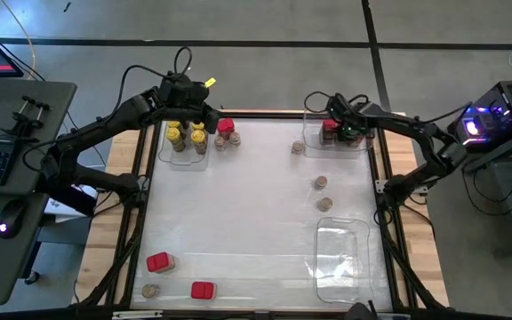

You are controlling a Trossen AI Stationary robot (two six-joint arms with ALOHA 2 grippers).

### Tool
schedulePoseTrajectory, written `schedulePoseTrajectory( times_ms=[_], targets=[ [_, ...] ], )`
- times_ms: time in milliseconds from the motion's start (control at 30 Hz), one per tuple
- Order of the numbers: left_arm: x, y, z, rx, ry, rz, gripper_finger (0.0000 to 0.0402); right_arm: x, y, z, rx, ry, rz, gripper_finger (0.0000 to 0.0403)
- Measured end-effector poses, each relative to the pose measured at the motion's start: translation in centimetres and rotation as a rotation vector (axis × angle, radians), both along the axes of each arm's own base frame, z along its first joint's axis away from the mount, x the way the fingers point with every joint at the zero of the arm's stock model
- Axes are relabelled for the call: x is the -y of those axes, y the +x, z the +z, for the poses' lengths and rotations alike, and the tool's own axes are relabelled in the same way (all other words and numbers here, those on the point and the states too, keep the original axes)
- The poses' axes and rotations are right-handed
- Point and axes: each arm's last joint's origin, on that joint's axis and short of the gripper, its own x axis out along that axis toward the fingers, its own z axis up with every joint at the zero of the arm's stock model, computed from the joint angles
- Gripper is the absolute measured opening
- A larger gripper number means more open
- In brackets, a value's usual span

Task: Sort spices by type
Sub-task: Adjust the red seasoning cans in the top right transparent bin

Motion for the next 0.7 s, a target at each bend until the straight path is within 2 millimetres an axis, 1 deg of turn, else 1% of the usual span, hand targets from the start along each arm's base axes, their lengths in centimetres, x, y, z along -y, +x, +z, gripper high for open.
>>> schedulePoseTrajectory(
  times_ms=[100,200,333,433,533,700],
  targets=[
    [0.0,0.0,0.0,0.0,0.0,0.0,0.0,0.1,0.0,0.0,-0.015,-0.026,-0.004,0.0001],
    [0.0,0.0,0.0,0.0,-0.001,0.0,0.0,-0.2,0.0,0.1,0.003,0.034,0.04,0.0001],
    [0.0,0.0,-0.1,-0.006,-0.004,0.0,0.0,-1.6,-0.2,1.0,0.009,0.084,0.089,0.0],
    [0.0,0.0,0.0,-0.005,-0.003,0.0,0.0,-2.5,-0.9,2.0,-0.003,0.088,0.09,0.0],
    [0.0,0.0,0.0,-0.008,0.003,-0.004,0.0,-2.5,-1.8,2.2,-0.062,0.09,0.057,0.0],
    [0.0,0.0,0.0,-0.011,0.01,-0.01,0.0,-1.8,-2.6,1.9,-0.083,0.108,0.031,0.0]
  ],
)
